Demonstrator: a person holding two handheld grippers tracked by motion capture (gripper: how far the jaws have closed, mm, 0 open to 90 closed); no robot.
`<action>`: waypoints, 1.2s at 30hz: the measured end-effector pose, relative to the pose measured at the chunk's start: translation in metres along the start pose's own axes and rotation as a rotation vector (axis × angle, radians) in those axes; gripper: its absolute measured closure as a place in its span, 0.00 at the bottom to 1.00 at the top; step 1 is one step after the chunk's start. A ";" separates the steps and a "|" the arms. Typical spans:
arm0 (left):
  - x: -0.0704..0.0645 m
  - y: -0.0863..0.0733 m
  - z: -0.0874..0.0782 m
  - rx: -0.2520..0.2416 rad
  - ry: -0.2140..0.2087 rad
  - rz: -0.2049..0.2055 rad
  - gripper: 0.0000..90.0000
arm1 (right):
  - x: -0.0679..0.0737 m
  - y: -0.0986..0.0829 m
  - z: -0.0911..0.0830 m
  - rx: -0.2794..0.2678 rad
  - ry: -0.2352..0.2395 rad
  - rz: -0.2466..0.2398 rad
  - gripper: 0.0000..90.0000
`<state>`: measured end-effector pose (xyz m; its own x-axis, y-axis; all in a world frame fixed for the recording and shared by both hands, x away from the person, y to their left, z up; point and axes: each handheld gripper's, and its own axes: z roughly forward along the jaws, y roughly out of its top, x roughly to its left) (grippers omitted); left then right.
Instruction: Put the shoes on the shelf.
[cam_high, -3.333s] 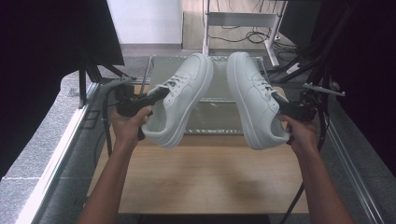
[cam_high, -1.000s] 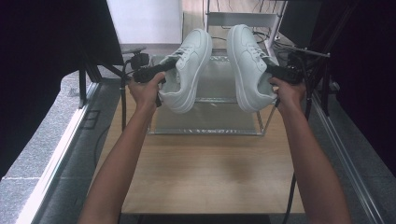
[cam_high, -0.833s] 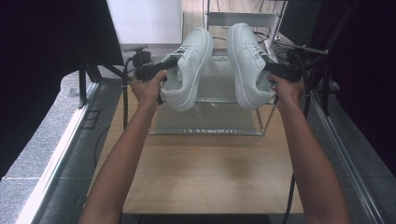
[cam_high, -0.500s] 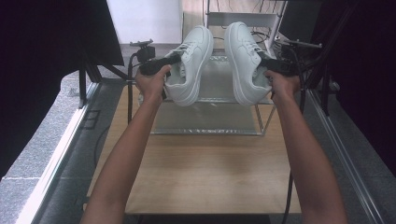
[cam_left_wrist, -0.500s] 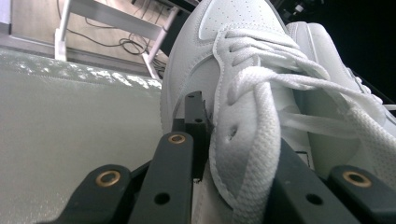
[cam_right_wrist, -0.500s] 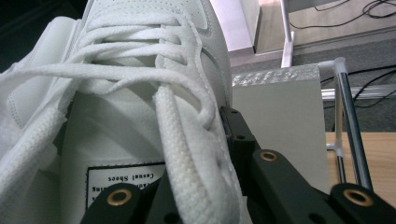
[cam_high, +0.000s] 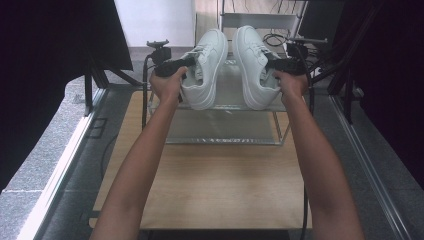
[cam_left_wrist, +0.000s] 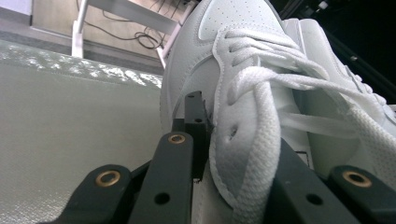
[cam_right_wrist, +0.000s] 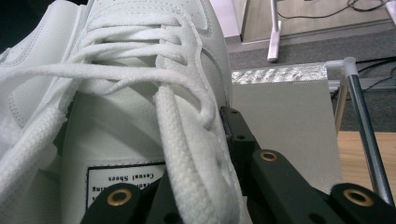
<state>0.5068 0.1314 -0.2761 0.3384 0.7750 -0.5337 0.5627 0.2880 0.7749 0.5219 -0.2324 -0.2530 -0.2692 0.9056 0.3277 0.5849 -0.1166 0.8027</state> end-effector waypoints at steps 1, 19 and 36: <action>0.000 0.000 0.002 0.003 0.004 -0.004 0.92 | 0.001 0.001 0.001 0.002 -0.008 -0.003 0.95; 0.007 -0.003 0.026 0.039 0.101 -0.066 0.91 | 0.027 0.003 0.037 0.070 -0.152 -0.072 0.94; -0.003 -0.006 0.051 0.092 0.110 -0.020 0.75 | 0.031 -0.002 0.055 0.080 -0.157 -0.097 0.66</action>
<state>0.5404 0.0986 -0.2961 0.2444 0.8278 -0.5049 0.6371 0.2555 0.7272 0.5544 -0.1814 -0.2717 -0.2085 0.9641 0.1643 0.6229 0.0014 0.7823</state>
